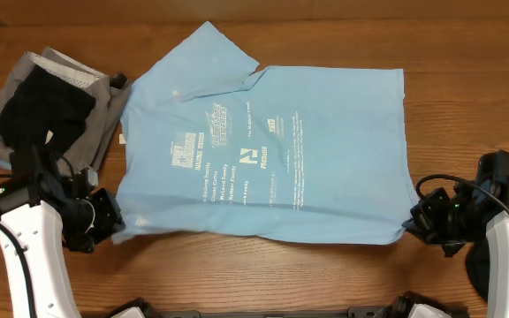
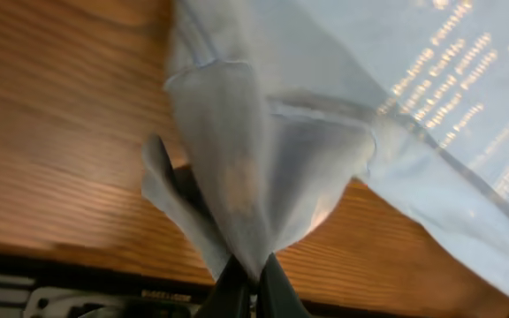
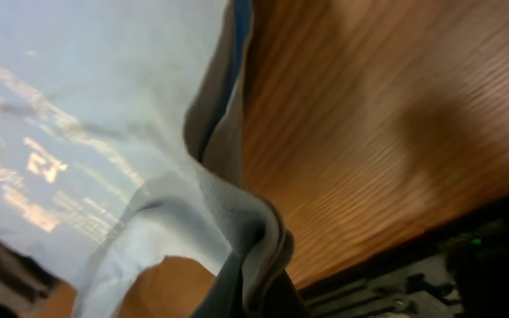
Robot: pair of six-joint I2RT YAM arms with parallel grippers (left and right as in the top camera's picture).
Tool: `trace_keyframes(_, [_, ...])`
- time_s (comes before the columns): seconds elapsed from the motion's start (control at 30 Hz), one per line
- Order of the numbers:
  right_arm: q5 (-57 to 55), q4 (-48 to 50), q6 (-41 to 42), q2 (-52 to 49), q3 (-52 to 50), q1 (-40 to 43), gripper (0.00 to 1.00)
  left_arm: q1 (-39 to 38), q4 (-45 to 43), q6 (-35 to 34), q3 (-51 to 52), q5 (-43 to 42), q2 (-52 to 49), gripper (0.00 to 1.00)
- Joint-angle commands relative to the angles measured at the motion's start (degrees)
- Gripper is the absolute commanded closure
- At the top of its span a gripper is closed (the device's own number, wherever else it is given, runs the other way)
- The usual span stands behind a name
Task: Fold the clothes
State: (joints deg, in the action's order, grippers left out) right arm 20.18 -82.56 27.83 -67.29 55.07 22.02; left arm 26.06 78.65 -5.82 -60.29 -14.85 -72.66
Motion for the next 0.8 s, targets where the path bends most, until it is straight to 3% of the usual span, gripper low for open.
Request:
trace_keyframes(0.0, [-5.4, 0.2, -0.6, 0.3, 1.0, -0.2, 0.96, 2.1, 0.0, -1.9, -1.6, 3.5, 0.1, 0.96])
trace_keyframes(0.23, [-4.9, 6.4, 3.0, -0.6, 1.0, -0.2, 0.96, 2.9, -3.9, -1.4, -1.6, -0.1, 0.0, 0.96])
trace_keyframes(0.77, [8.2, 24.5, 4.3, -16.3, 0.8, -0.2, 0.96, -9.3, -23.2, -1.5, -1.6, -1.3, -8.5, 0.96])
